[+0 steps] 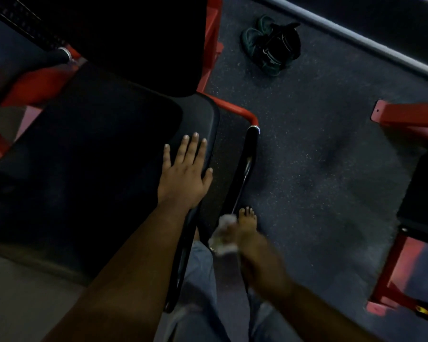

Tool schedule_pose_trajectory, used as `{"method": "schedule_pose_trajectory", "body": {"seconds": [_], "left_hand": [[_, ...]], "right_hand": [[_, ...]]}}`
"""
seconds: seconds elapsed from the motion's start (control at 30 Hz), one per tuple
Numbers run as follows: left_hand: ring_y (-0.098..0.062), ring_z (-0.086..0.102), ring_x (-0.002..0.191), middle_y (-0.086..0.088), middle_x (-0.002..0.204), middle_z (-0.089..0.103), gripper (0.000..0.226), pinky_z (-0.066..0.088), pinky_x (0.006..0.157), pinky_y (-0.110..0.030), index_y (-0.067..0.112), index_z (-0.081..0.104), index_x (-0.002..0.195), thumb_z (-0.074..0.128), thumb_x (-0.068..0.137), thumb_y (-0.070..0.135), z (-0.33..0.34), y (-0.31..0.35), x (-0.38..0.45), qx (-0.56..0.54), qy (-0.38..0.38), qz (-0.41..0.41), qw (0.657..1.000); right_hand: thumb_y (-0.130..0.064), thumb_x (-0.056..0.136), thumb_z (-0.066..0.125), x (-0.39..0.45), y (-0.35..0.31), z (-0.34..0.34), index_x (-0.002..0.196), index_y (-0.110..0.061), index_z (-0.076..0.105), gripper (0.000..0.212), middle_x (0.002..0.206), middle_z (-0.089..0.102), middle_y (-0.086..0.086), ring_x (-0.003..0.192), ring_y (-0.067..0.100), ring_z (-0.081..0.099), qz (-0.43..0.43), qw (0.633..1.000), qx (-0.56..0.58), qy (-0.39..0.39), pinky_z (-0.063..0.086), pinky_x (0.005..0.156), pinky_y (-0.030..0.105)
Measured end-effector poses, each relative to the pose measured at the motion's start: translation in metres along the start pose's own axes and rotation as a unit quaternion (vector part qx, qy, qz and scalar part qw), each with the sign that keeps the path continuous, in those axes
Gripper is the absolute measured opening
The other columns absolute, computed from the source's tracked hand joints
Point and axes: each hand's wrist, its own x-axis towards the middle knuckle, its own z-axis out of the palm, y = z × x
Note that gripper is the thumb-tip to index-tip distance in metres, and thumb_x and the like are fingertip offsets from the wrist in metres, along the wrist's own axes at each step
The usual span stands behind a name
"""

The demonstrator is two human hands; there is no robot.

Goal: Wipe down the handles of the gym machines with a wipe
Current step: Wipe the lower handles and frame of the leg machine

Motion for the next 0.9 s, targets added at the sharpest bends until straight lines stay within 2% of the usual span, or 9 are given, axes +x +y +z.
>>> {"method": "schedule_pose_trajectory", "body": {"seconds": [0.1,0.17,0.27,0.4,0.57,0.67,0.73,0.83,0.9], "left_hand": [[-0.024,-0.002,0.160,-0.005,0.173,-0.002,0.074,0.006,0.124,-0.062,0.019,0.004,0.165,0.029,0.105,0.053,0.001,0.000,0.001,-0.001,0.000,0.000,1.000],[-0.024,-0.002,0.160,-0.005,0.173,-0.002,0.074,0.007,0.124,-0.062,0.020,0.004,0.165,0.028,0.105,0.053,0.001,-0.001,0.000,0.001,0.001,0.002,1.000],[-0.024,-0.003,0.160,-0.005,0.173,-0.003,0.074,0.006,0.124,-0.062,0.020,0.002,0.165,0.027,0.105,0.054,0.001,0.000,0.000,0.003,-0.002,0.005,1.000],[-0.024,-0.003,0.160,-0.006,0.173,-0.003,0.074,0.006,0.124,-0.062,0.019,0.003,0.165,0.027,0.105,0.053,0.000,-0.001,0.001,0.000,-0.007,0.001,1.000],[-0.024,0.000,0.160,-0.005,0.173,0.001,0.074,0.006,0.124,-0.062,0.019,0.007,0.166,0.030,0.104,0.053,-0.001,0.000,0.000,-0.001,-0.001,0.003,1.000],[-0.024,0.000,0.160,-0.006,0.173,0.001,0.074,0.006,0.124,-0.062,0.019,0.007,0.165,0.031,0.104,0.052,0.001,0.000,0.000,0.005,-0.001,0.002,1.000],[-0.024,-0.001,0.160,-0.006,0.173,0.000,0.074,0.006,0.124,-0.062,0.019,0.006,0.165,0.030,0.104,0.053,0.001,0.000,0.000,0.005,-0.004,0.003,1.000],[-0.024,-0.002,0.160,-0.006,0.173,-0.001,0.074,0.006,0.124,-0.062,0.019,0.006,0.165,0.030,0.104,0.053,0.001,0.000,0.000,0.003,-0.004,0.000,1.000],[-0.024,-0.001,0.160,-0.006,0.173,0.000,0.074,0.008,0.124,-0.063,0.018,0.007,0.165,0.031,0.104,0.052,0.001,0.000,0.000,0.000,-0.003,0.001,1.000]], "right_hand": [[-0.003,0.100,0.048,0.066,0.035,-0.043,0.123,-0.005,0.068,0.031,0.132,0.064,0.015,0.130,0.033,0.056,0.030,0.991,-0.090,0.098,0.044,0.108,0.053],[-0.007,0.097,0.041,0.103,0.048,-0.050,0.133,-0.007,0.063,0.042,0.146,0.055,0.015,0.145,0.034,0.041,0.072,0.978,-0.190,0.041,0.035,0.117,0.057],[-0.010,0.094,0.038,0.093,0.055,-0.025,0.132,-0.007,0.063,0.045,0.146,0.055,0.014,0.149,0.029,0.030,0.014,0.969,-0.247,-0.021,0.018,0.125,0.050],[-0.004,0.097,0.055,0.021,0.046,0.021,0.145,-0.017,0.049,0.051,0.160,0.038,0.006,0.154,0.024,0.022,-0.071,0.976,-0.192,-0.077,0.016,0.125,0.050],[-0.023,0.112,0.028,-0.020,0.015,0.023,0.139,-0.013,0.059,0.042,0.154,0.049,0.005,0.149,0.020,0.035,-0.061,0.989,-0.062,-0.118,0.027,0.123,0.035],[-0.014,0.110,0.039,0.000,0.013,-0.003,0.127,-0.013,0.067,0.033,0.138,0.061,-0.012,0.126,0.005,0.058,0.066,0.994,0.069,0.061,0.044,0.107,0.021],[0.005,0.102,0.044,0.041,0.029,-0.019,0.132,-0.005,0.063,0.037,0.140,0.058,-0.020,0.122,-0.008,0.056,0.196,0.944,0.124,0.236,0.046,0.107,0.020],[-0.002,0.104,0.045,0.105,0.048,-0.018,0.137,-0.016,0.063,0.040,0.150,0.053,-0.003,0.141,0.009,0.047,0.276,0.886,0.236,0.288,0.037,0.120,0.043],[-0.008,0.105,0.044,0.111,0.041,0.005,0.138,-0.025,0.063,0.042,0.153,0.049,-0.008,0.143,0.006,0.042,0.291,0.867,0.279,0.294,0.033,0.122,0.044]]}}
